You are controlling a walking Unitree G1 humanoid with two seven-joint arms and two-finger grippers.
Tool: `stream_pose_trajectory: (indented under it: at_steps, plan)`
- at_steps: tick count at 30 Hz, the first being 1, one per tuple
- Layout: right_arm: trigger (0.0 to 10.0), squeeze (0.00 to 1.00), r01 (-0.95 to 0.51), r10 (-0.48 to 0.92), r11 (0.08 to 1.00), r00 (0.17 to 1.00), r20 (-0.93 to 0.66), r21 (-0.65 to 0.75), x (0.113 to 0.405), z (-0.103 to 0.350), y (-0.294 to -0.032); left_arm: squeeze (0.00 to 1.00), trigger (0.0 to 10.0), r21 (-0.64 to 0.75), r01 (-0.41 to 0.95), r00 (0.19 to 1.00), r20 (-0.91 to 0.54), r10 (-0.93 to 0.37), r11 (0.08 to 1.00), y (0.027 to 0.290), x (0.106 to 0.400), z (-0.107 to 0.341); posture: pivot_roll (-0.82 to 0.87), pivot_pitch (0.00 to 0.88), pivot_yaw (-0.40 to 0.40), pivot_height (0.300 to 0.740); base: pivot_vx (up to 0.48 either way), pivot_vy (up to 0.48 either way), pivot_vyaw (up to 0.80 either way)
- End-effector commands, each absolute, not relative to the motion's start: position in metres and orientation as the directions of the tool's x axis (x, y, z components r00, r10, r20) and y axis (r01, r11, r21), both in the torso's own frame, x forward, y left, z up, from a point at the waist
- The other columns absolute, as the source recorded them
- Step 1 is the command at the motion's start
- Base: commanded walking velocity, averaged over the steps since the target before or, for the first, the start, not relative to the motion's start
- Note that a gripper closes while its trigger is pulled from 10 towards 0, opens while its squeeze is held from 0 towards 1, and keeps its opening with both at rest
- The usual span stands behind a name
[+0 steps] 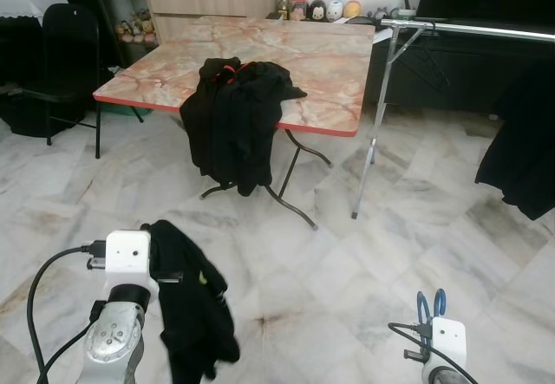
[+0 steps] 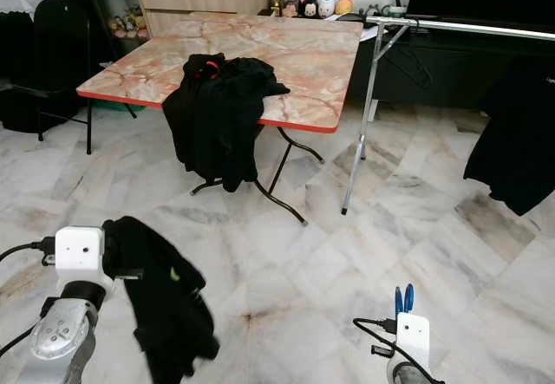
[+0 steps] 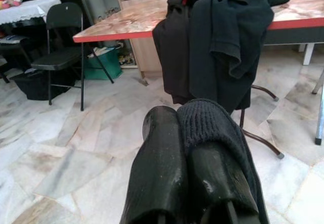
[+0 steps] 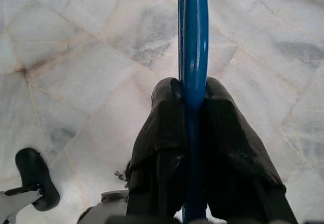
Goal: Hang hanger
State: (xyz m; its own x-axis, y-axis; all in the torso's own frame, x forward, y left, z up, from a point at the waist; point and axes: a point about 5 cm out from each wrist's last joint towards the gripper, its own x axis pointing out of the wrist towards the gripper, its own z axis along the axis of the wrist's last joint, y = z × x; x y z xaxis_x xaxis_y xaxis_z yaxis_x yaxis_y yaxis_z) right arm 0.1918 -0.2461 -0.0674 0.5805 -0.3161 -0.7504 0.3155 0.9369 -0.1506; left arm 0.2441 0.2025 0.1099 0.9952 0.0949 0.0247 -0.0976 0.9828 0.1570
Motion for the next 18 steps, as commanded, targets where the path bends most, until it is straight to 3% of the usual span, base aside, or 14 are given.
stream_pose_trajectory:
  at_steps: [1, 5, 18]
  plan:
    - [10.0, 0.00, 0.321, -0.308, 0.938, 0.590, -0.747, -0.132, 0.198, -0.066, -0.242, 0.00, 10.0, 0.139, -0.133, 0.991, 0.050, 0.127, 0.981, 0.207, 0.247, 0.117, -0.09, 0.000, 0.079, 0.740, 0.000, 0.000, 0.00]
    - [10.0, 0.00, 0.312, -0.292, 0.943, 0.596, -0.748, -0.120, 0.198, -0.066, -0.239, 0.00, 10.0, 0.137, -0.142, 0.988, 0.083, 0.131, 0.980, 0.206, 0.246, 0.125, -0.08, 0.000, 0.078, 0.740, 0.000, 0.000, 0.00]
    - [10.0, 0.00, 0.275, -0.262, 0.955, 0.597, -0.758, -0.113, 0.197, -0.068, -0.234, 0.00, 10.0, 0.106, -0.140, 0.986, 0.104, 0.129, 0.984, 0.198, 0.243, 0.130, -0.07, 0.000, 0.078, 0.740, 0.265, 0.000, 0.00]
